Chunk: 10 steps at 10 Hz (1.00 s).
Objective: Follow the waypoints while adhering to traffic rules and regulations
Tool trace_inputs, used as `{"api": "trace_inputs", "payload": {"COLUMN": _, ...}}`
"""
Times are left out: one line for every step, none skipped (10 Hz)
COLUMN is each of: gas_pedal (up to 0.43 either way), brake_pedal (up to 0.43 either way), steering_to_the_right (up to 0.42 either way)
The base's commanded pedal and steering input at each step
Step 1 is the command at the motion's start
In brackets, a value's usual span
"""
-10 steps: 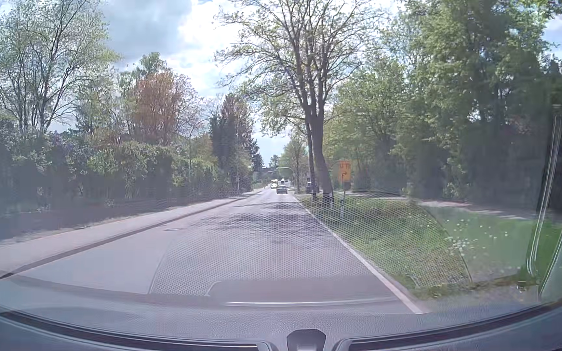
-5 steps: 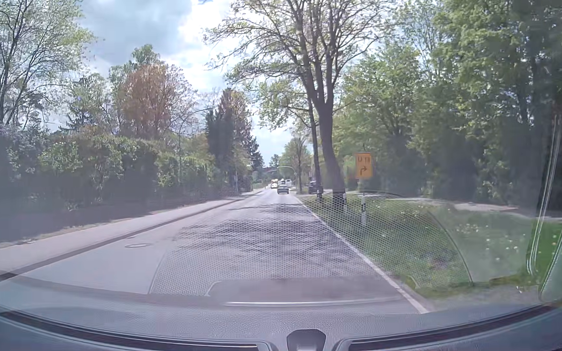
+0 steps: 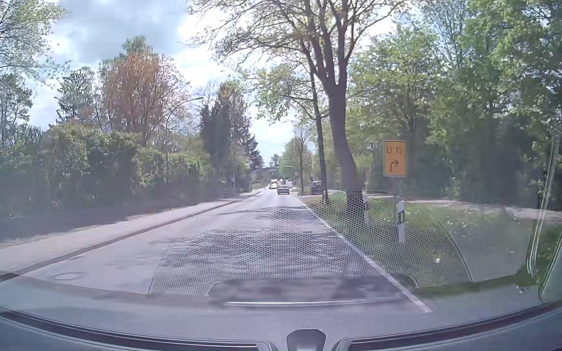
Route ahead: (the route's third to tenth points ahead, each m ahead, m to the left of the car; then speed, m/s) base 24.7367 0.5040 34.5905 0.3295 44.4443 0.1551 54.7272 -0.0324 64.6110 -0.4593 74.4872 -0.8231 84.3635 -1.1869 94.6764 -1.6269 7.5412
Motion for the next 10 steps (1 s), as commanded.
{"api": "trace_inputs", "payload": {"gas_pedal": 0.0, "brake_pedal": 0.0, "steering_to_the_right": -0.001}}
{"api": "trace_inputs", "payload": {"gas_pedal": 0.0, "brake_pedal": 0.0, "steering_to_the_right": 0.0}}
{"api": "trace_inputs", "payload": {"gas_pedal": 0.0, "brake_pedal": 0.0, "steering_to_the_right": 0.0}}
{"api": "trace_inputs", "payload": {"gas_pedal": 0.0, "brake_pedal": 0.0, "steering_to_the_right": 0.0}}
{"api": "trace_inputs", "payload": {"gas_pedal": 0.0, "brake_pedal": 0.0, "steering_to_the_right": -0.001}}
{"api": "trace_inputs", "payload": {"gas_pedal": 0.0, "brake_pedal": 0.0, "steering_to_the_right": -0.004}}
{"api": "trace_inputs", "payload": {"gas_pedal": 0.0, "brake_pedal": 0.0, "steering_to_the_right": -0.005}}
{"api": "trace_inputs", "payload": {"gas_pedal": 0.0, "brake_pedal": 0.012, "steering_to_the_right": -0.006}}
{"api": "trace_inputs", "payload": {"gas_pedal": 0.0, "brake_pedal": 0.012, "steering_to_the_right": -0.006}}
{"api": "trace_inputs", "payload": {"gas_pedal": 0.0, "brake_pedal": 0.012, "steering_to_the_right": -0.006}}
